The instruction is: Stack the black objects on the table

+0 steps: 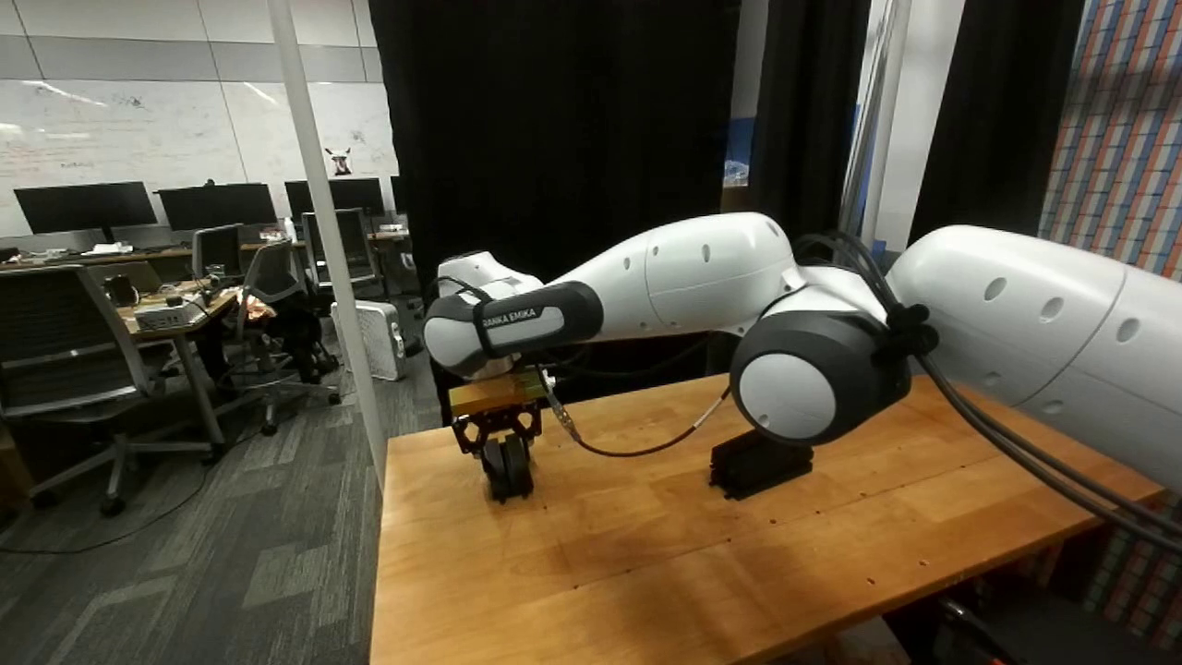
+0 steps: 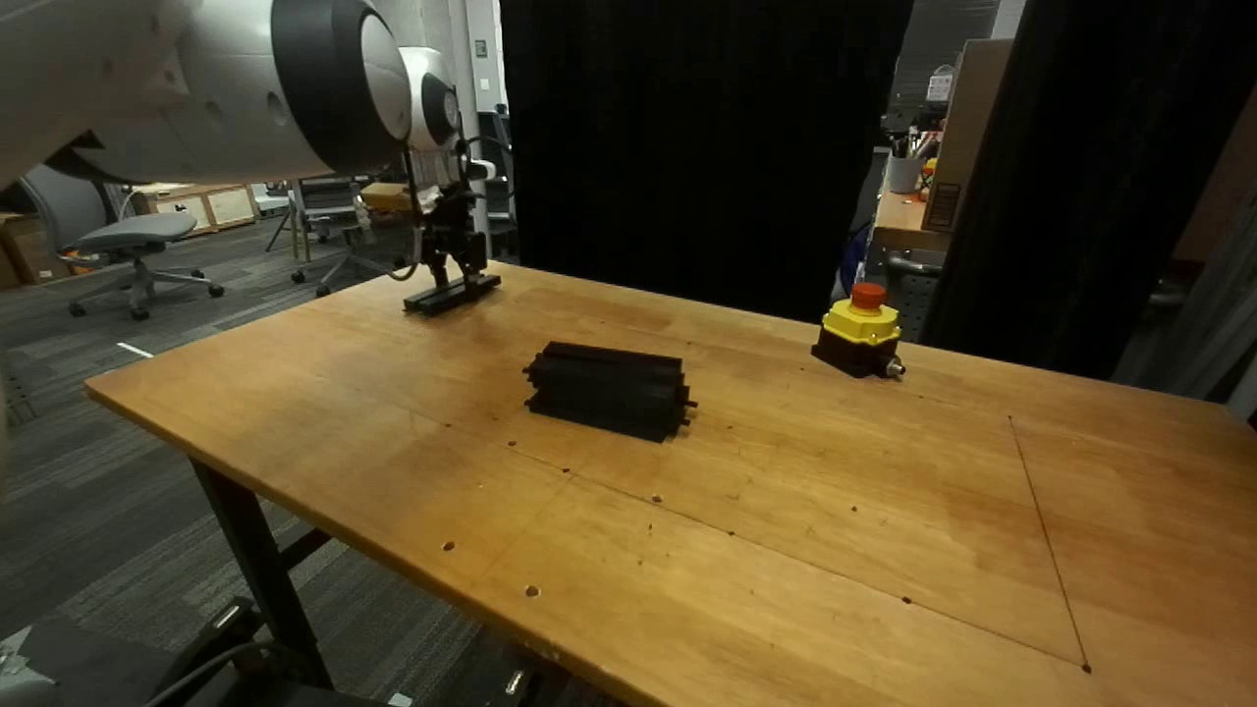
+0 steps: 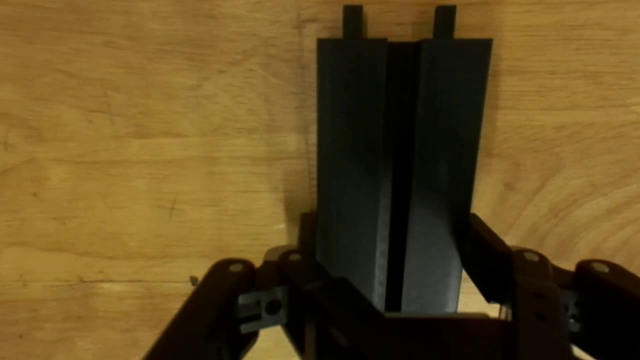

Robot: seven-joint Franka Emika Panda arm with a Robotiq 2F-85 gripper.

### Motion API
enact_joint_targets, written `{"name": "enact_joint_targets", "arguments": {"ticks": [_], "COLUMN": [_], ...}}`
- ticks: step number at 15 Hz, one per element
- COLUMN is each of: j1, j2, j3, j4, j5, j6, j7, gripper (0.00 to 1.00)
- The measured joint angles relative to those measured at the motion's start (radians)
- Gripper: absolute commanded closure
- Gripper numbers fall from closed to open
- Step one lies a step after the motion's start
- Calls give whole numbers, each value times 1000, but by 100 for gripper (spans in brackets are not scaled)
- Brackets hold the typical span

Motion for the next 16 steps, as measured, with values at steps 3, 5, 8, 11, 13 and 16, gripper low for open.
{"name": "enact_joint_targets", "arguments": {"ticks": [3, 5, 8, 11, 13, 16], "j1": [-24, -45, -81, -117, -138, -165], "j2": [-11, -29, -67, -104, -129, -169], "j3": [-6, -8, -10, -10, -10, -10], "j4": [11, 13, 13, 11, 1, -34], "j5": [0, 0, 0, 2, 5, 11], "j6": [-8, -12, -18, -25, -26, -26], "j7": [-16, -16, -13, 3, 28, 81], "gripper": [55, 55, 55, 55, 55, 55]}}
